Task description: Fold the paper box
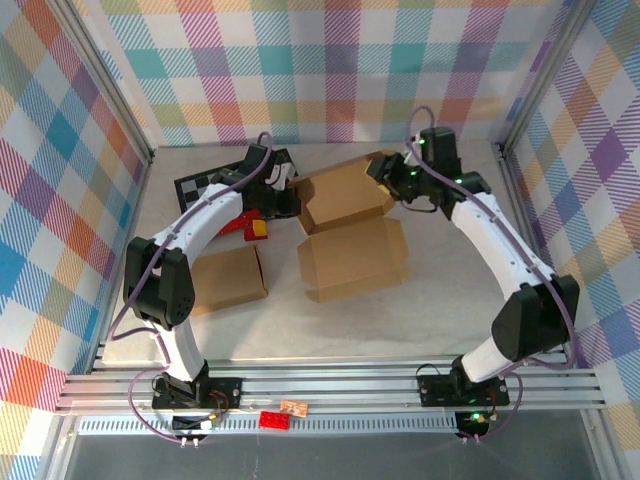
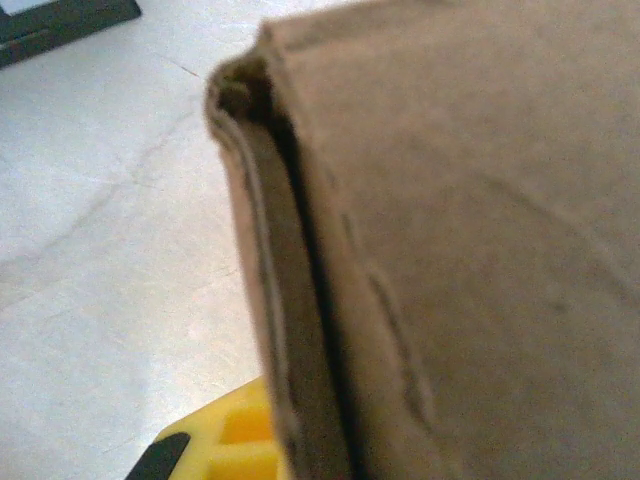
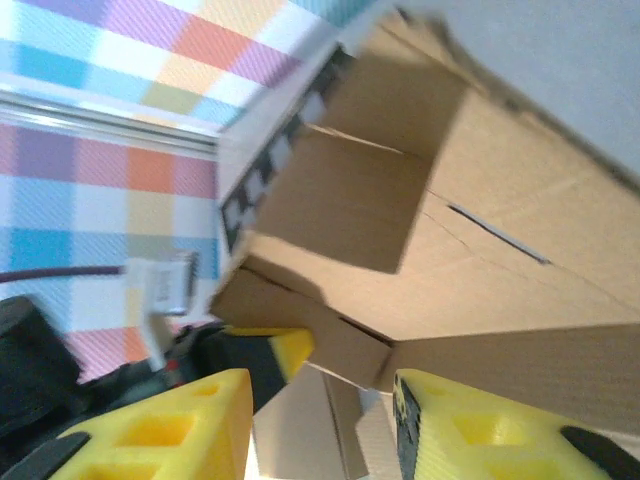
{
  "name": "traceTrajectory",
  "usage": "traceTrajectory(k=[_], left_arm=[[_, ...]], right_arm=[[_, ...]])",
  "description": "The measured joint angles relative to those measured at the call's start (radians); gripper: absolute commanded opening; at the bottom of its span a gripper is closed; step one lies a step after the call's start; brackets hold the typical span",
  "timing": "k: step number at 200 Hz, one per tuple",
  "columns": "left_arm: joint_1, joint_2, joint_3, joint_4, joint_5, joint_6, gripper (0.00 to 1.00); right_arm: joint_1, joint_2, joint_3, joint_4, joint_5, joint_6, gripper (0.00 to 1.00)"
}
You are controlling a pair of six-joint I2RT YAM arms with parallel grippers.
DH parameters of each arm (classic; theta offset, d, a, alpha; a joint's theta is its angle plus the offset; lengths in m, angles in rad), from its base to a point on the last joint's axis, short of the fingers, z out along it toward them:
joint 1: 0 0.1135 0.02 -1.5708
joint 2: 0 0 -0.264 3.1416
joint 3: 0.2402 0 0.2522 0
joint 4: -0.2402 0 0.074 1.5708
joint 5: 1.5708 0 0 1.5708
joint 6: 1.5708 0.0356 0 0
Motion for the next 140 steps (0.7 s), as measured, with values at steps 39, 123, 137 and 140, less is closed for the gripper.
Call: traceTrajectory(k=[39,123,137,140], left_arm=[[0.042,0.044,0.018,0.031,0.136,-0.03,0.0],[0.057,0.119,0.071,0.059,0.327,-0.077,0.0],[0.057,0.119,0.072,0.059,0.339,-0.077,0.0],[0.057,0.119,0.072,0.059,0.34,-0.077,0.0]], right_arm=[[-0.241,-0.043,0.006,0.129,-0.222,-0.012,0.43],[-0.349,0.278,0.024,0.377,-0.63,0.064,0.38],[-0.345,0.276,0.024,0.402,-0.663,0.062,0.38],[-0.344,0.276,0.024,0.41,-0.671,0.063,0.38]])
